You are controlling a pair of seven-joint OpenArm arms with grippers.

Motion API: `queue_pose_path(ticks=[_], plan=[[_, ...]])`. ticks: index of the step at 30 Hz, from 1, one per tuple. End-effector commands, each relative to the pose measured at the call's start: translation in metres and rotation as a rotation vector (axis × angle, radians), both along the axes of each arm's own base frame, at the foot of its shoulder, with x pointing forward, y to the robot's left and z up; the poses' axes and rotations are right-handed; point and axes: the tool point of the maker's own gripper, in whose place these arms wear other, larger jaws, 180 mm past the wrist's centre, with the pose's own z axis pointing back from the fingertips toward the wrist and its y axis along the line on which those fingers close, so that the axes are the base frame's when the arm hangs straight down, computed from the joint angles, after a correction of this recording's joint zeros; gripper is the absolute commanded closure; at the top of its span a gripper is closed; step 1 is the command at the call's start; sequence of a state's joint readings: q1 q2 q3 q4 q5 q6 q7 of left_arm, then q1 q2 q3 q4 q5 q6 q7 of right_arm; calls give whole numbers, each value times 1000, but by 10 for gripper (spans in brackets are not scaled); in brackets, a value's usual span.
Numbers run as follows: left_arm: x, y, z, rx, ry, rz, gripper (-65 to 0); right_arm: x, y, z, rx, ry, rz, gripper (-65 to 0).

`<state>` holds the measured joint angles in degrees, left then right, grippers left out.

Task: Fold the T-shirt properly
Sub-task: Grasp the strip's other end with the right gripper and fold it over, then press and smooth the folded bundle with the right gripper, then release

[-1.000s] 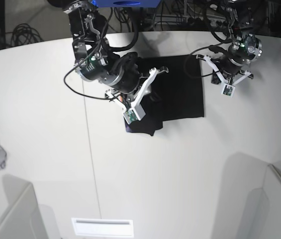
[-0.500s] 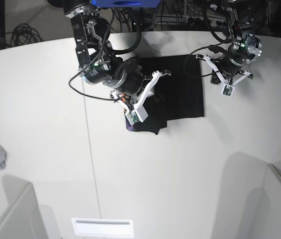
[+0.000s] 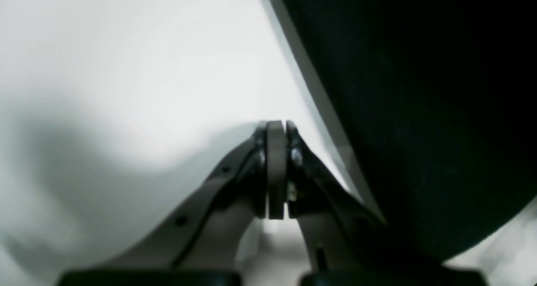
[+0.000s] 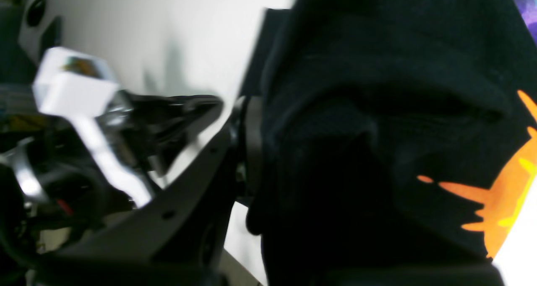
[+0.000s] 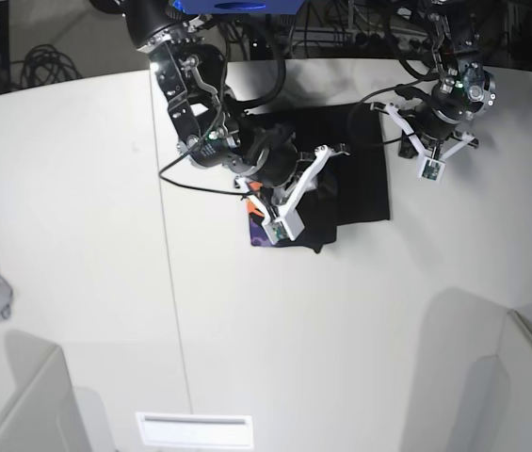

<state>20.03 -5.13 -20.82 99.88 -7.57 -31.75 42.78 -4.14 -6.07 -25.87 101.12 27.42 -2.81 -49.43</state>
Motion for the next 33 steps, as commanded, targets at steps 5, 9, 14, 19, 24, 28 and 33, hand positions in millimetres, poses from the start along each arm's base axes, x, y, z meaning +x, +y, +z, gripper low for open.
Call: queue_pose_path(ticks=[5, 9, 14, 19, 24, 28, 33], plan=[[-3, 4, 5, 7, -11, -8, 0, 10, 9, 17, 54, -54, -13, 0], [-19, 24, 3, 39, 15, 24, 0, 9, 9, 10, 45, -37, -12, 0], [-41, 50, 3, 76, 45, 85, 0, 16, 10, 15, 65, -76, -40, 0], [-58, 61, 5, 87, 71, 30, 0, 16, 10, 1, 45, -45, -36, 0], [-74, 97, 7, 152, 165, 132, 0, 11, 26, -2, 41, -59, 11, 0], [-77, 116, 12, 175, 167, 188, 0, 9, 29, -5, 36, -57, 21, 0], [-80, 122, 15, 183, 166, 208, 0, 5, 31, -14, 21, -35, 33, -27]])
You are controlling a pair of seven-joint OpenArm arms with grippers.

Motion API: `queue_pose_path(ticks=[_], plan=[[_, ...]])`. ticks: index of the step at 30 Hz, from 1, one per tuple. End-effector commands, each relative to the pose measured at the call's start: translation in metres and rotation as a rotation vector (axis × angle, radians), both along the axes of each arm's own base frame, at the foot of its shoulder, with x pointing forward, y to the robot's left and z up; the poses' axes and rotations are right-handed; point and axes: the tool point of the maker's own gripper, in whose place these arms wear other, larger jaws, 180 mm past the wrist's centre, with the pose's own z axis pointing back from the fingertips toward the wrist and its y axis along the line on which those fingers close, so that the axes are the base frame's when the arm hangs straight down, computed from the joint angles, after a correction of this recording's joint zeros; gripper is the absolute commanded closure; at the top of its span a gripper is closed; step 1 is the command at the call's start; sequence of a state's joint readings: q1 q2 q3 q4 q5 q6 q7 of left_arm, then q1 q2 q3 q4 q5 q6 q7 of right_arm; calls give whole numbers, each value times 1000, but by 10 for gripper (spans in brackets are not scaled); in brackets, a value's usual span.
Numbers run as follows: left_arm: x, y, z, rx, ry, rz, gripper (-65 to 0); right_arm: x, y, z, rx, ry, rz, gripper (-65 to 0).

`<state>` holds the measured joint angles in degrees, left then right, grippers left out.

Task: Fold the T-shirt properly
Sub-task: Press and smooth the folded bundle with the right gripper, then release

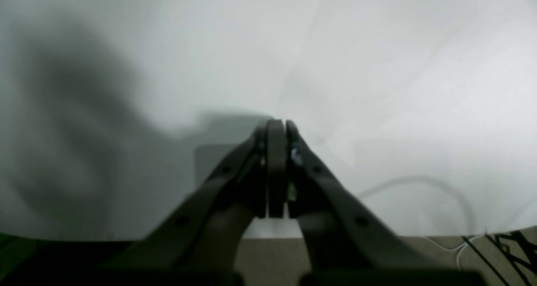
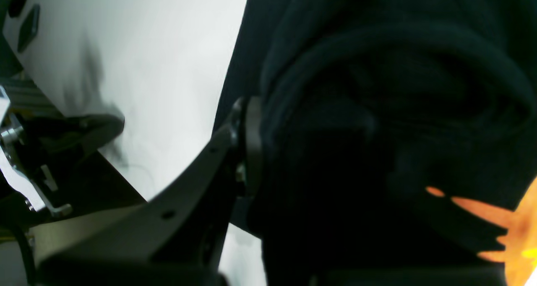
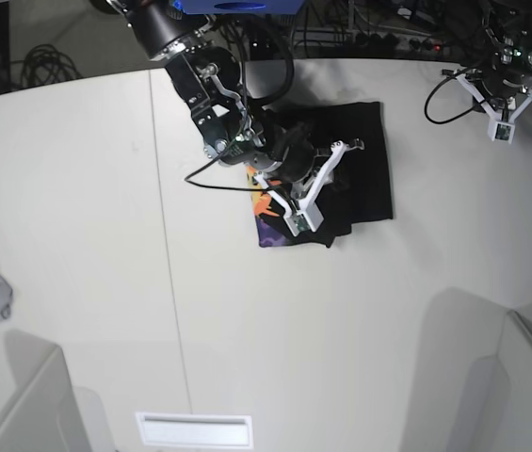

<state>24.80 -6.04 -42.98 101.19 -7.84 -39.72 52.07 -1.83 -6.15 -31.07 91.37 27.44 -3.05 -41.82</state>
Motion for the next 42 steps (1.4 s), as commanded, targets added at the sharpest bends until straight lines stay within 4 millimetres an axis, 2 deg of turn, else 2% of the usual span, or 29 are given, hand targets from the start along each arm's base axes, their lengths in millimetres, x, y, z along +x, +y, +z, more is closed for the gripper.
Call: queue_pose_path(ticks=[1, 4, 6, 7, 9, 17, 21, 24, 28, 30, 31, 33, 36, 38, 40, 42], plan=[[2, 4, 6, 14, -15, -12, 0, 8, 8, 16, 43, -37, -2, -84], [1, 4, 6, 14, -13, -11, 0, 6, 8, 15, 43, -35, 0, -270], [1, 4, 6, 14, -13, -11, 0, 6, 8, 16, 43, -35, 1, -347], [1, 4, 6, 14, -13, -11, 0, 6, 8, 16, 44, -34, 1, -365], [1, 6, 7, 17, -13, -8, 0, 2, 11, 16, 42, -31, 14, -372], [-4, 29, 17, 59, -27, 41, 0, -17, 47, 31, 20, -87, 188, -372], [-4, 31, 18, 63, -25, 41, 0, -22, 61, 40, 14, -133, 256, -372], [-5, 31, 17, 63, -22, 41, 0, -25, 67, 39, 3, -138, 287, -372], [-4, 31, 18, 63, -25, 41, 0, -55, 82, 24, -73, -128, 438, -371], [-3, 31, 18, 63, -27, 41, 0, -71, 90, 31, -74, -156, 502, -368], [-4, 31, 18, 63, -27, 42, 0, -69, 90, 39, -59, -175, 495, -366], [-3, 31, 19, 65, -30, 41, 0, -53, 76, 54, -28, -204, 432, -351], [-2, 33, 20, 67, -32, 38, 0, -30, 43, 74, 35, -229, 284, -243], [-2, 32, 22, 46, -49, 44, 0, -15, 15, 74, 32, -225, 191, -137], [-5, 43, 31, 37, -89, 93, 0, -5, -9, 68, 23, -202, 108, 0], [-8, 53, 39, 35, -124, 139, 0, 3, -31, 57, 11, -164, 26, 0]])
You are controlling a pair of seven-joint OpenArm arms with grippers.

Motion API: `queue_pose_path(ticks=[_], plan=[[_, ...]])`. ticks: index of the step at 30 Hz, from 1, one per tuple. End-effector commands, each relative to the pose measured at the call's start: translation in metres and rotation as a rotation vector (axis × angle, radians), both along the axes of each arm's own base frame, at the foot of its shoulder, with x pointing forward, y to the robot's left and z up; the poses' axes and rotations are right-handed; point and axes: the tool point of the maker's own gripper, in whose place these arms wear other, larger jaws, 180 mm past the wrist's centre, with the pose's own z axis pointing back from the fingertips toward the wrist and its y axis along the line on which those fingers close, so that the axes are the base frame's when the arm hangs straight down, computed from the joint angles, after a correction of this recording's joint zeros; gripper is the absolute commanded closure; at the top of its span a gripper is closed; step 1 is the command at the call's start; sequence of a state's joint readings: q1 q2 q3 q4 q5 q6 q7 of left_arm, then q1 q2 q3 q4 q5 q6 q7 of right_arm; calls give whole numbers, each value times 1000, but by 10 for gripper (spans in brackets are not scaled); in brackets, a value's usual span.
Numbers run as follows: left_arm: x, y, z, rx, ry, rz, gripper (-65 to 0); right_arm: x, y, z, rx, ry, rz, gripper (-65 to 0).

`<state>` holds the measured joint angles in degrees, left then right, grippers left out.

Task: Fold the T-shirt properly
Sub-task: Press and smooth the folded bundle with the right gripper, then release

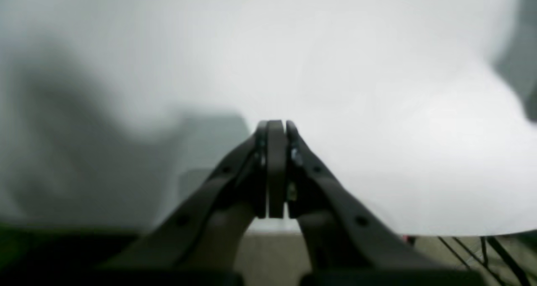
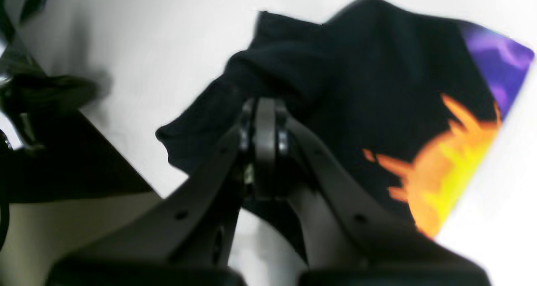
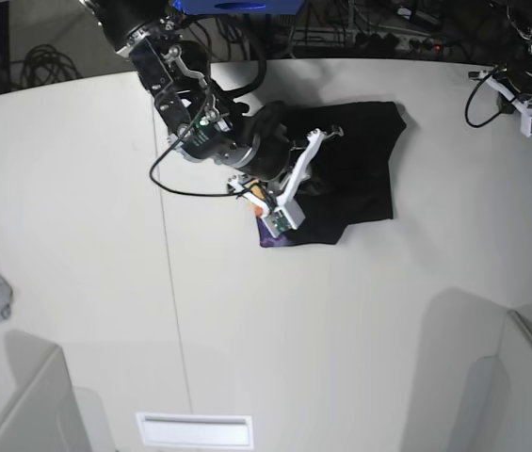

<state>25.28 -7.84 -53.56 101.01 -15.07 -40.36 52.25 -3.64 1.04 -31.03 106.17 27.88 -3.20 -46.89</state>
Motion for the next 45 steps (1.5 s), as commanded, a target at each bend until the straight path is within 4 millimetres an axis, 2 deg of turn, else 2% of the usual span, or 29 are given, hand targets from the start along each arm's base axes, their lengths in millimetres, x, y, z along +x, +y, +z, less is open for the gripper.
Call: queue_pose_path(ticks=[1, 3, 5, 11, 14, 18, 21, 25, 28, 31, 39, 42, 45], plan=[[6, 10, 13, 30, -33, -3, 0, 9, -3, 11, 34, -30, -32, 0], [5, 15, 17, 38, -31, -11, 0, 13, -14, 7, 27, -15, -68, 0], [4, 17, 18, 27, -35, -14, 0, 13, -16, -5, 10, 12, -72, 0], [3, 11, 21, -26, -68, -22, 0, 25, -11, -41, -43, 98, -73, 0], [3, 10, 21, -32, -73, -21, 0, 35, -9, -48, -61, 113, -73, 0], [3, 10, 21, -34, -72, -21, 0, 45, 7, -44, -44, 120, -64, 0], [3, 9, 20, -37, -72, -21, 0, 46, 29, -31, -24, 96, -20, 0], [4, 8, 21, -36, -76, -21, 0, 38, 60, -24, -47, 55, 92, 0], [5, 8, 21, -36, -79, -22, 0, 31, 76, -27, -75, 42, 156, 0], [7, 8, 21, -36, -80, -23, 0, 28, 93, -16, -49, -33, 191, 0], [8, 7, 22, -40, -88, -24, -2, 38, 96, 11, 17, -123, 165, 0], [8, 7, 22, -40, -90, -25, -77, 37, 98, 24, 43, -148, 166, 0], [9, 6, 23, -39, -93, -26, -104, 34, 93, 31, 57, -167, 164, 0]])
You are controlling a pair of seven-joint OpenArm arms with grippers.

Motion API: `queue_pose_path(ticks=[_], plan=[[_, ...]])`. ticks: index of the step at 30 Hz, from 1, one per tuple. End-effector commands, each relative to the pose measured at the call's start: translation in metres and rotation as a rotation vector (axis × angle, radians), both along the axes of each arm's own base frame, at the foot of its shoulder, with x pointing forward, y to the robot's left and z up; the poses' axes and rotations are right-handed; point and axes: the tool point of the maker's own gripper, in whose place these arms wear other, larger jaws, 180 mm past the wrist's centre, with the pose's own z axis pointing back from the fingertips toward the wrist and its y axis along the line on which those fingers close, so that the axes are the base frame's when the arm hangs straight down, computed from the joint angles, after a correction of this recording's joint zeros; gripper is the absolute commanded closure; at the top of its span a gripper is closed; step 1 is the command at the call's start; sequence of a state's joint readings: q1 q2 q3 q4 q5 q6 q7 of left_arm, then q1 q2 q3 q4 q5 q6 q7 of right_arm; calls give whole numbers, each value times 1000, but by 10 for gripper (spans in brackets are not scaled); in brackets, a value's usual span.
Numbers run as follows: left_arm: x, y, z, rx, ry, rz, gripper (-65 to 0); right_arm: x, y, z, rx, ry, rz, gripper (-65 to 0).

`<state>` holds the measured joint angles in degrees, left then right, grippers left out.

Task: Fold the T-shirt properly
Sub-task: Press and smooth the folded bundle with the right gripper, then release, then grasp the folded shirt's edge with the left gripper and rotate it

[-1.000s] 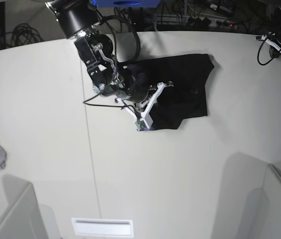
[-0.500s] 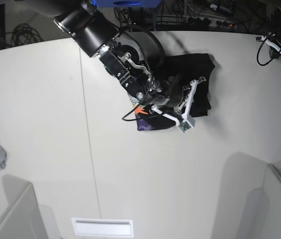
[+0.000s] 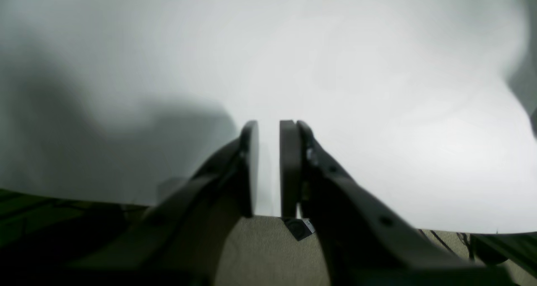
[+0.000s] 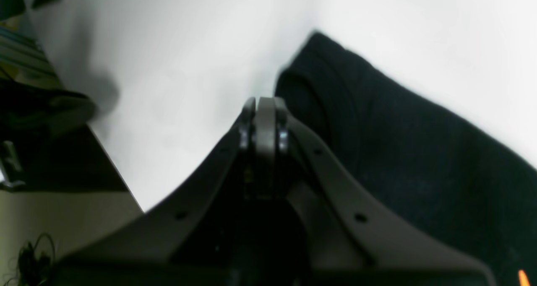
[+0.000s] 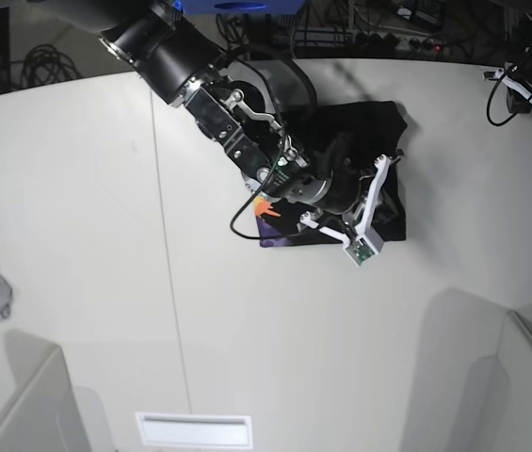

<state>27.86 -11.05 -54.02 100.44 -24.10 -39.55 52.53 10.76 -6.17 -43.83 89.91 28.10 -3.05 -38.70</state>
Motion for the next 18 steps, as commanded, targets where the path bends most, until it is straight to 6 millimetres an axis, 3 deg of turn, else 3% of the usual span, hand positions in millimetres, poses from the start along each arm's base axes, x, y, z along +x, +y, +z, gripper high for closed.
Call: queue_pose_path(ticks=[1, 3, 6, 11, 14, 18], plan=[[8, 2, 14, 28, -38, -29, -104, 5, 0, 17, 40, -41, -4, 0], [14, -3, 23, 47, -61, -50, -100, 1, -10, 11, 20, -39, -5, 0], [28, -25, 37, 59, -113, -98, -100, 6, -42, -8, -21, 24, -73, 0], [53, -65, 28, -51, -164, -144, -114, 6, -103, -20, -17, 80, -234, 0], [61, -86, 20, -140, -141, -171, -216, -1, -136, -16, -48, 42, -265, 0], [76, -114, 21, -233, -170, -214, -431, -1, -193, -8, -98, -5, -360, 0]])
